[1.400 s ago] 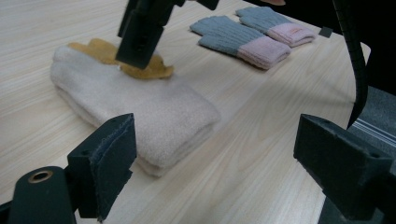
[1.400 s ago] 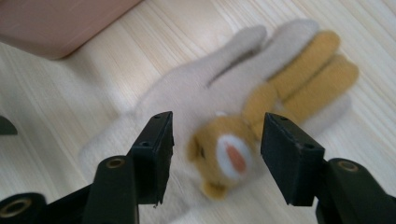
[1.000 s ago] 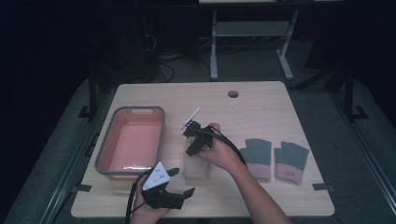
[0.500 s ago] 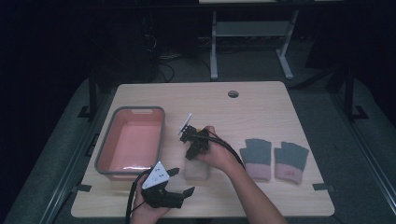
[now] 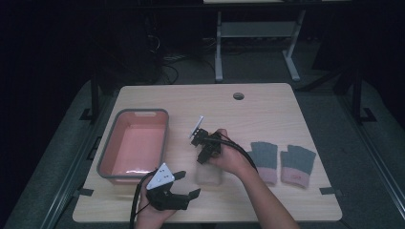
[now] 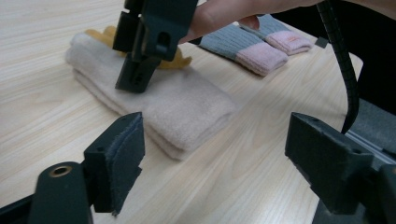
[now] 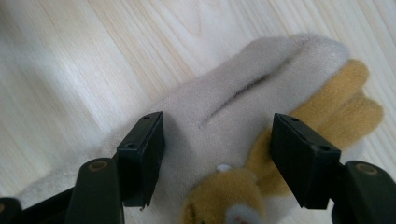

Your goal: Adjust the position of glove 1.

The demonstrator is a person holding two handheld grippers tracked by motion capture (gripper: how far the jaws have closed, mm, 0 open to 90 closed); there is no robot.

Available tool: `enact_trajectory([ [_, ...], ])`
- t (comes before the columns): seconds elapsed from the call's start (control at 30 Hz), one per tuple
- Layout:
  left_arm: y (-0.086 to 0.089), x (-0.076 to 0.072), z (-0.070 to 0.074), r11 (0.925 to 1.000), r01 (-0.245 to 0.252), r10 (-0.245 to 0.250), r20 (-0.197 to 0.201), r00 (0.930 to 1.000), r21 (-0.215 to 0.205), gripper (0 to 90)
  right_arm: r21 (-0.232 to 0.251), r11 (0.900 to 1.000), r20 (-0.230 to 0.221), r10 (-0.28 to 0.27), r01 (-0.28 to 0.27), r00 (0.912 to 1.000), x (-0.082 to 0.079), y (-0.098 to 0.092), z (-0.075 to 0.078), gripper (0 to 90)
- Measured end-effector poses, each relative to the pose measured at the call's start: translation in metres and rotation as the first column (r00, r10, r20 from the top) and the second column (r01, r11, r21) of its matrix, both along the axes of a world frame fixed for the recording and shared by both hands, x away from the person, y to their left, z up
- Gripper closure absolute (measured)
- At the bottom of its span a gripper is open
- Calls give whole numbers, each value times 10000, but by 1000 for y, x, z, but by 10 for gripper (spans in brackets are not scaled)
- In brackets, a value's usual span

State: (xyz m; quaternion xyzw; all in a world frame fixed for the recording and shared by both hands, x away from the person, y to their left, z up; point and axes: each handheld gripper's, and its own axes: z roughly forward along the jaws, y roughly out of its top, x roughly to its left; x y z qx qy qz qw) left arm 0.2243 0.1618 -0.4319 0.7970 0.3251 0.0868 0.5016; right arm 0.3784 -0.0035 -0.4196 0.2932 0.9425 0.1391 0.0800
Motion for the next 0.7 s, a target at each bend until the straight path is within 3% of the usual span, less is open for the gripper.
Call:
enact_trajectory([
  [0.17,-4,2,-1,9998,-126,121,-353,9993,-155,205,98,9998,-65,-155,155,9999,-1,-11,0,353],
  [0.43,-16,12,-1,9998,-183,190,-771,9968,90,218,221,9984,-171,-521,524,9985,-2,-30,0,353],
  [0.7,-28,29,3,9996,-156,178,-1060,9942,217,230,1180,9891,-240,-857,880,9960,-8,-45,13,345],
])
